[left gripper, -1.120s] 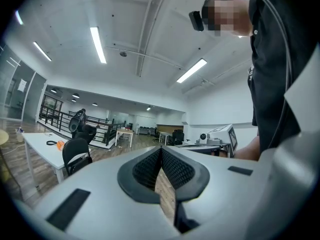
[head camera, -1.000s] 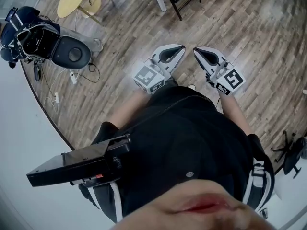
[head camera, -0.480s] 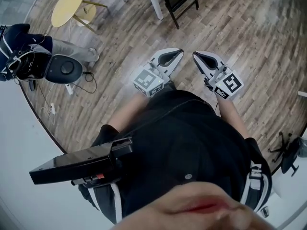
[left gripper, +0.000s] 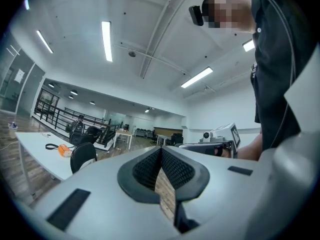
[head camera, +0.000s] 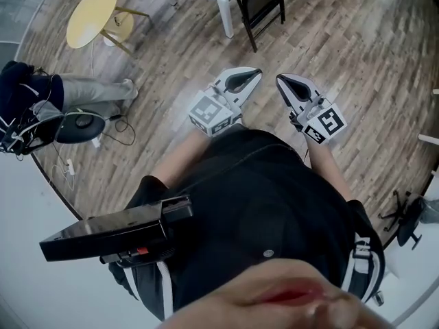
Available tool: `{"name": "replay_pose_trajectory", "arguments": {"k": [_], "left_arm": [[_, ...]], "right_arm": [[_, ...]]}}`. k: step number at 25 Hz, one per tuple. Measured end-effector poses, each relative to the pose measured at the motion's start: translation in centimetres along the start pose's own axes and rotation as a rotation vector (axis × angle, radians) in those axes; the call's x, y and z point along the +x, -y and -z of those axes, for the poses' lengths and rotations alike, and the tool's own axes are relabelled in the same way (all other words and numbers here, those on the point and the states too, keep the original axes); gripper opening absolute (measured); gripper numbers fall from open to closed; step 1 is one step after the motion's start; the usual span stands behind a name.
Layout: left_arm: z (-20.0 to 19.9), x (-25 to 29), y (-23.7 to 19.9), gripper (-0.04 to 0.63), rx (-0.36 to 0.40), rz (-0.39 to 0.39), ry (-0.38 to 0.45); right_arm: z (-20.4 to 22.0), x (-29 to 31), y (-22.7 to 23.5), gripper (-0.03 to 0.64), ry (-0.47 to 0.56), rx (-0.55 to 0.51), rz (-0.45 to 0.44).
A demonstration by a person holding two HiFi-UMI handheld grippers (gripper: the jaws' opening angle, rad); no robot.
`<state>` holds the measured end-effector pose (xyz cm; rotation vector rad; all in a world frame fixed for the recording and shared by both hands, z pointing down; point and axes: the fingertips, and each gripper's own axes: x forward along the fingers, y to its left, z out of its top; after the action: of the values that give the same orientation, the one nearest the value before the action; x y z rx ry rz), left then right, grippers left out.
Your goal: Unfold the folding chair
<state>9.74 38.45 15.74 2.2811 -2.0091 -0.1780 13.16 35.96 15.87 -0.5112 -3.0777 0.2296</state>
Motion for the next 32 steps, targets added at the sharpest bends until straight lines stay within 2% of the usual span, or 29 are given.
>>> {"name": "replay_pose_trajectory", "arguments": {"k": [3, 8, 14, 21, 32], "left_arm": [[0.2, -0.9, -0.6, 0.005, 0.005, 0.009, -0.002], [-0.4, -2.7, -6.4, 0.005, -0.038, 0.033, 0.007], [-0.2, -2.8, -8.7, 0.005, -0.054, 0.035, 0.01], [0.0, -2.3, -10.1, 0.005, -0.054, 0.022, 0.002], [-0.9, -0.4, -13.6, 0.005, -0.028, -0.058, 0.009]], "right_arm": [[0.1, 0.9, -0.3, 0.008, 0.015, 0.004, 0.016], [-0.1, 6.7, 0.7, 0.008, 0.004, 0.009, 0.064], [0.6, 8.4, 1.3, 0.008, -0.02, 0.01, 0.085], [0.6, 9.8, 3.0, 0.008, -0.022, 0.006, 0.069], [-0.1, 12.7, 6.9, 0.008, 0.002, -0.025, -0.006]]}}
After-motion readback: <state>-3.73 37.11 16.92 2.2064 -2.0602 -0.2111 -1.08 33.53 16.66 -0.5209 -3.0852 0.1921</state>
